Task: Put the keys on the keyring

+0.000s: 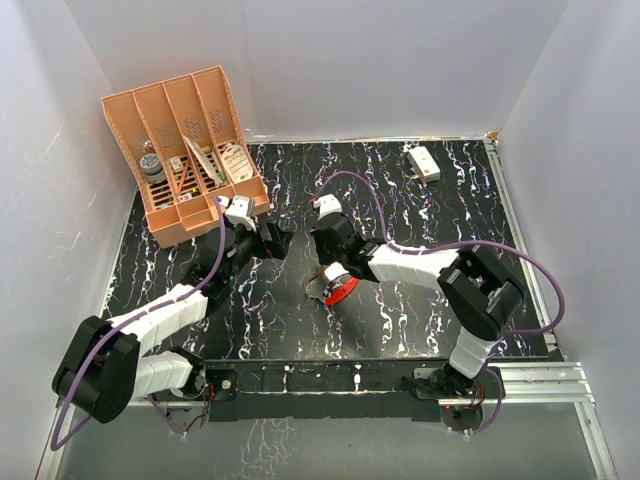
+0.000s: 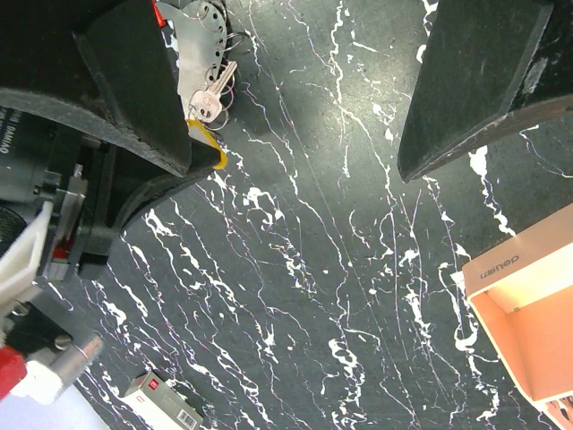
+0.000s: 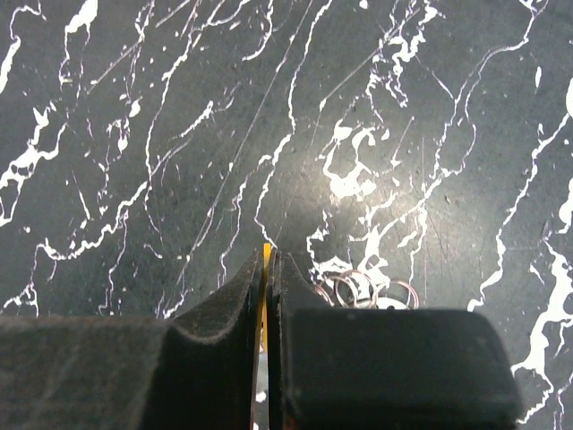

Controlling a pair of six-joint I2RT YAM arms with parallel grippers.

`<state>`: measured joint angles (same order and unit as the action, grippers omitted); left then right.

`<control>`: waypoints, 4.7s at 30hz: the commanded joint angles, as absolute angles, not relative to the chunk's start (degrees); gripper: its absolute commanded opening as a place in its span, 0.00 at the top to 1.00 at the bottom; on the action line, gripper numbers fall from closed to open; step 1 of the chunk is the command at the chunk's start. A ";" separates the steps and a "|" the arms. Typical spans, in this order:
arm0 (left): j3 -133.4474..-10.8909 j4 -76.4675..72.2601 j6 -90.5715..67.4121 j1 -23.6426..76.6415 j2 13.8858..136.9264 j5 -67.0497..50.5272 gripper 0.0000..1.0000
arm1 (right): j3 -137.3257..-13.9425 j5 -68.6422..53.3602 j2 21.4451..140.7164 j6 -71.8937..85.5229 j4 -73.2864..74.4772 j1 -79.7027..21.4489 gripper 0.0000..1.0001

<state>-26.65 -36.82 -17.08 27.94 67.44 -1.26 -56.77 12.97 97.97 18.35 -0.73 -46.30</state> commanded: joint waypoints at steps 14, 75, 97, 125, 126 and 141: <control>-22.77 -44.17 -15.56 28.11 68.26 -11.44 0.01 | -65.47 11.61 105.03 19.21 -5.10 -40.92 1.00; -29.49 -39.37 -7.65 34.95 82.01 0.44 0.01 | -60.05 0.88 100.14 21.69 -4.66 -38.08 1.00; -28.23 -39.61 -7.38 34.98 81.50 0.40 0.01 | -58.89 -2.80 100.37 22.15 -4.61 -38.68 0.97; -28.30 -38.88 -4.80 34.99 80.80 -1.48 0.01 | -59.14 -2.04 96.64 21.85 -3.27 -38.14 0.75; -28.52 -38.89 -4.05 34.97 81.25 -2.52 0.01 | -59.23 -2.23 96.55 21.80 -2.99 -37.45 0.75; -29.84 -53.18 5.88 36.29 92.66 -13.59 0.01 | -57.12 -6.47 94.39 21.55 -2.76 -31.39 0.73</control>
<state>-28.75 -45.34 0.89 35.55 91.90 -9.67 -57.47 -4.95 97.54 21.58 -1.02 -31.48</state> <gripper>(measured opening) 0.986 0.271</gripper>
